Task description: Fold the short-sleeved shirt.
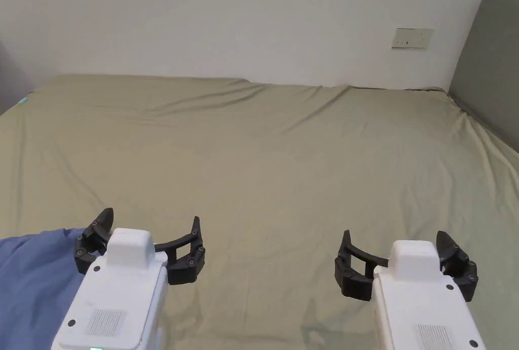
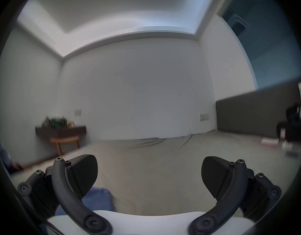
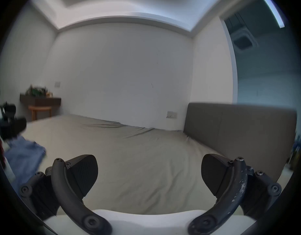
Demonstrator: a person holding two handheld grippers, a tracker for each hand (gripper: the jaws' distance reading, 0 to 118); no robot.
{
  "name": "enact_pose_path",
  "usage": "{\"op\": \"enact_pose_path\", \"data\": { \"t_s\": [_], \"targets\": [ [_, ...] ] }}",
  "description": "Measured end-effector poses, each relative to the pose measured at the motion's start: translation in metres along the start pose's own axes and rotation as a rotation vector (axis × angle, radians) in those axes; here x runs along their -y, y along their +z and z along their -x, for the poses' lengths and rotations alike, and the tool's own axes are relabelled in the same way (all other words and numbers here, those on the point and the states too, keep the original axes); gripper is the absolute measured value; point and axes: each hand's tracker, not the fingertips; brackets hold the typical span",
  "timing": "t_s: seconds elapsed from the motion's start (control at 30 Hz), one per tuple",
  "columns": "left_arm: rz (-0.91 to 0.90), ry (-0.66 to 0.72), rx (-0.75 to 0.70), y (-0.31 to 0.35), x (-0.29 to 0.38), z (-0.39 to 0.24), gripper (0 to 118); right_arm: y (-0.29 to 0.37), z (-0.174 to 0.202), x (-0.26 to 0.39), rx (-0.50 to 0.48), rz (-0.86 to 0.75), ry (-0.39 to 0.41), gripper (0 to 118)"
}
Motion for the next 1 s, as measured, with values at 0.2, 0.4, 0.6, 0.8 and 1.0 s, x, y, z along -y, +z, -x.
{"op": "enact_pose_path", "data": {
  "t_s": [0.2, 0.4, 0.6, 0.8, 1.0],
  "targets": [
    [0.056, 1.200, 0.182, -0.013, -0.005, 0.052, 118, 0.020, 0.048, -0.017, 0.312, -0.341, 0.750, 118],
    [0.047, 1.293, 0.204, -0.014, -0.006, 0.062, 118, 0.024, 0.053, -0.010, 0.387, -0.491, 0.898, 118],
    [-0.065, 0.281, 0.032, 0.004, -0.057, 0.019, 118, 0.013, 0.002, -0.036, 0.091, -0.108, 0.125, 118],
    [-0.071, -0.109, -0.056, 0.000, -0.038, -0.008, 118, 0.006, -0.017, -0.018, -0.031, -0.015, -0.145, 118],
    [-0.023, -0.099, -0.030, 0.004, -0.024, -0.006, 118, 0.007, -0.013, -0.012, -0.037, 0.006, -0.144, 118]
  ]
}}
